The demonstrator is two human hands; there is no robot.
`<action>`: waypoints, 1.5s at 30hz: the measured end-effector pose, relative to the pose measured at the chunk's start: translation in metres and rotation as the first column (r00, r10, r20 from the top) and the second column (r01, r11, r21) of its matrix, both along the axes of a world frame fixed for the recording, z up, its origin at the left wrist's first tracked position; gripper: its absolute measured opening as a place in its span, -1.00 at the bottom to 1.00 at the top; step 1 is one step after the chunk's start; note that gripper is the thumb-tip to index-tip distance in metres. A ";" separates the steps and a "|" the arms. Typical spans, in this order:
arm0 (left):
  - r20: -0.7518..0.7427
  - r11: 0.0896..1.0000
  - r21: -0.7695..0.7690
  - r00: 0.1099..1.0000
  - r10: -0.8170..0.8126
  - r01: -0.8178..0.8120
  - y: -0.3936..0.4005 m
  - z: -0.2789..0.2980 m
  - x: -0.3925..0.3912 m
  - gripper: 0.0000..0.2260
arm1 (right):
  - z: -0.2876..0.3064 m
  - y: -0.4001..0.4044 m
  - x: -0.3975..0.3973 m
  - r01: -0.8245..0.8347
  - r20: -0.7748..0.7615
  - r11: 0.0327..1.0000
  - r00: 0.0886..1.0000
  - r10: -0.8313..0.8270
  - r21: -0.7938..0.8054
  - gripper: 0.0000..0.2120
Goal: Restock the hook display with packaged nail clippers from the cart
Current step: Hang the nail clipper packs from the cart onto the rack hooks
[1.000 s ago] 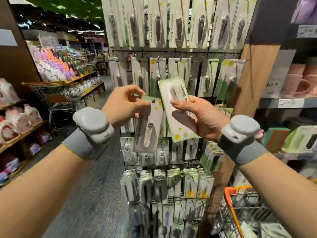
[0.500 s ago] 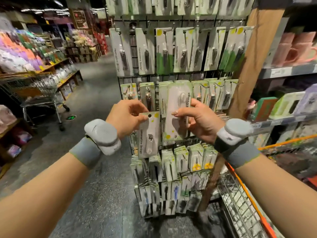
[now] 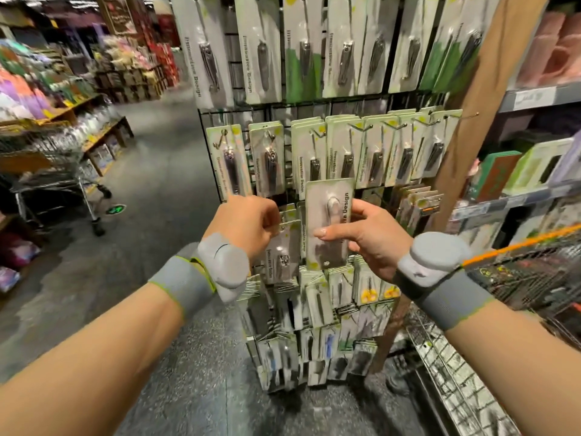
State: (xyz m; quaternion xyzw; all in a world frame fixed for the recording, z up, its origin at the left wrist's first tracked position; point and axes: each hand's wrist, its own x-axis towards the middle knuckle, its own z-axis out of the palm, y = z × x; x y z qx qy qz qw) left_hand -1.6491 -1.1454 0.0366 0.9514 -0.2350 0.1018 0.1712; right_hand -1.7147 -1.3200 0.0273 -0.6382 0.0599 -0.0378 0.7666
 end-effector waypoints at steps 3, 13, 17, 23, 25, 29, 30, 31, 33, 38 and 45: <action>-0.014 0.997 0.075 1.000 0.022 -0.021 -0.004 -0.005 0.006 -0.90 | -0.007 0.000 0.009 0.008 0.004 1.000 1.000 -0.008 -0.008 -0.70; -0.045 0.991 0.124 0.997 0.058 -0.052 -0.017 -0.013 0.021 -0.89 | -0.024 -0.008 0.024 0.023 -0.011 0.999 1.000 -0.023 -0.026 -0.66; -0.061 0.986 0.142 0.994 0.095 -0.085 -0.020 -0.017 0.028 -0.89 | -0.028 -0.010 0.030 0.012 -0.026 1.000 1.000 -0.013 -0.029 -0.66; -0.114 0.982 0.154 0.985 0.126 -0.108 -0.026 -0.021 0.037 -0.84 | -0.030 -0.012 0.033 -0.005 -0.020 0.999 1.000 0.004 -0.039 -0.68; -0.132 0.979 0.171 0.982 0.133 -0.110 -0.025 -0.019 0.036 -0.81 | -0.029 -0.013 0.031 -0.021 -0.026 0.999 0.999 0.020 -0.033 -0.69; 0.009 0.989 0.134 0.998 0.068 -0.068 -0.026 -0.004 0.024 -0.77 | -0.023 -0.019 0.026 -0.088 -0.053 0.995 0.995 0.086 -0.046 -0.72; 0.047 0.998 0.025 0.998 0.051 -0.052 -0.027 0.003 0.019 -0.80 | -0.020 -0.021 0.025 -0.109 -0.065 0.993 0.992 0.105 -0.051 -0.73; 0.041 0.993 -0.115 0.999 0.026 -0.021 -0.029 0.010 0.014 -0.83 | -0.017 -0.023 0.023 -0.133 -0.078 0.988 0.989 0.128 -0.074 -0.74; -0.101 0.918 -0.391 0.989 -0.110 0.062 -0.035 0.022 0.006 -0.82 | -0.011 -0.027 0.023 -0.194 -0.116 0.964 0.978 0.175 -0.181 -0.75; -0.279 0.900 -0.404 0.915 -0.292 0.164 -0.040 0.034 -0.001 -0.89 | 0.016 -0.028 0.017 -0.394 -0.252 0.712 0.919 0.303 -0.582 -0.80; -0.377 0.870 -0.489 0.886 -0.271 0.057 -0.034 0.043 -0.002 -0.86 | 0.037 -0.044 0.016 -0.345 -0.225 0.596 0.937 0.269 -0.725 -0.79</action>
